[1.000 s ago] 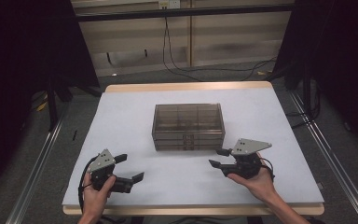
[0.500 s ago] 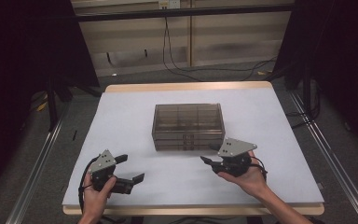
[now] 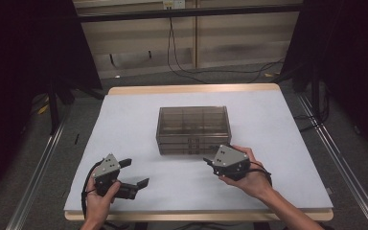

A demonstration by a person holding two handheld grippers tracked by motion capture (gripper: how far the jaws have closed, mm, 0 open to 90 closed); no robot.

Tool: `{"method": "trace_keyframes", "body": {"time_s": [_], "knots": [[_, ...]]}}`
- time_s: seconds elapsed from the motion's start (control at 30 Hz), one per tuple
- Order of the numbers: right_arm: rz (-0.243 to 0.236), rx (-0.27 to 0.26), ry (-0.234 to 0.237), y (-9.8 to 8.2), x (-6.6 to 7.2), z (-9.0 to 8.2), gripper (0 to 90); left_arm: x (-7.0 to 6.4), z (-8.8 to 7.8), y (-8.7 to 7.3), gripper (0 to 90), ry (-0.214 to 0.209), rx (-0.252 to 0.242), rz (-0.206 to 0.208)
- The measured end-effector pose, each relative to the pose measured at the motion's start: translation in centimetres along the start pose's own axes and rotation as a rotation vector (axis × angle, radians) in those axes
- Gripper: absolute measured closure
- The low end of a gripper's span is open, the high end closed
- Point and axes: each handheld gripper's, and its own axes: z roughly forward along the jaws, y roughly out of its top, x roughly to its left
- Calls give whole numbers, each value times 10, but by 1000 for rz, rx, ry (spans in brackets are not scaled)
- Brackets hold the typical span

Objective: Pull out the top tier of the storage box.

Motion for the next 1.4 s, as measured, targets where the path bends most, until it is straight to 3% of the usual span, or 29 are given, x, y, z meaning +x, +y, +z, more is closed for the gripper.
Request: {"method": "trace_keyframes", "body": {"time_s": [0.6,0.77,0.87,1.1,1.3,1.4], "knots": [[-285,69,-189,11,22,17,659,-1,0,1,24,-1,-1,0],[-320,81,-234,13,27,23,675,0,0,1,24,-1,3,2],[-388,90,-284,13,31,27,689,-1,1,0,24,-2,4,-3],[-417,113,-311,16,38,35,700,0,0,1,24,1,0,-1],[-536,147,-378,17,46,43,716,0,0,1,24,2,2,6],[-555,160,-405,15,50,46,727,0,0,1,24,1,0,-1]]}}
